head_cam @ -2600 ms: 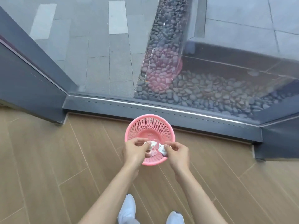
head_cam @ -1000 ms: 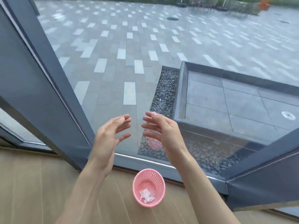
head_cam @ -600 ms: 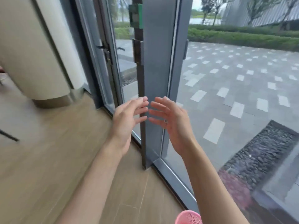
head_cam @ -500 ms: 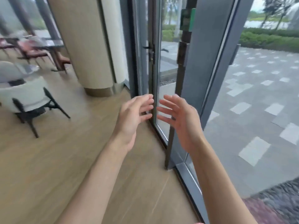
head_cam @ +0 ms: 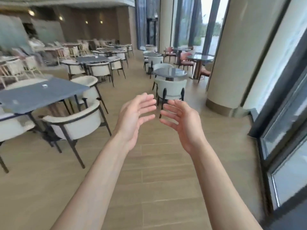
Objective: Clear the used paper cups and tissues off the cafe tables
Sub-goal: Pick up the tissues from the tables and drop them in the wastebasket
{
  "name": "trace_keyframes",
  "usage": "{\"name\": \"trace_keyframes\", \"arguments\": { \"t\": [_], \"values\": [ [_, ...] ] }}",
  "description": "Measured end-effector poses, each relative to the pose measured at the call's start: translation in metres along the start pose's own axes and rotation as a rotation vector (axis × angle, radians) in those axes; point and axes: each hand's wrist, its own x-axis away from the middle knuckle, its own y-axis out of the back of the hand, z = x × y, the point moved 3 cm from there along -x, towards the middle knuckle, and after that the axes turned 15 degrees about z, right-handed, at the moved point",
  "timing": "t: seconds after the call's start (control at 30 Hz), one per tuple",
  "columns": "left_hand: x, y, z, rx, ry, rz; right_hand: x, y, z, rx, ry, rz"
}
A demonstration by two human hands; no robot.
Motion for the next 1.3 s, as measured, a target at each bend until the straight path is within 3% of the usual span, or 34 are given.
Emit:
{"name": "trace_keyframes", "arguments": {
  "t": [0.43,0.9,1.3],
  "values": [
    [0.088,0.171,-0.028,0.041,0.01,-0.112,0.003,-0.176,-0.053,-0.001,-0.03,0.06],
    [0.216,0.432,-0.078,0.029,-0.044,-0.471,-0.017,-0.438,-0.162,-0.005,-0.151,0.346],
    [0.216,0.6,-0.086,0.0,-0.055,-0.682,-0.121,-0.585,-0.248,-0.074,-0.192,0.542]
  ]
}}
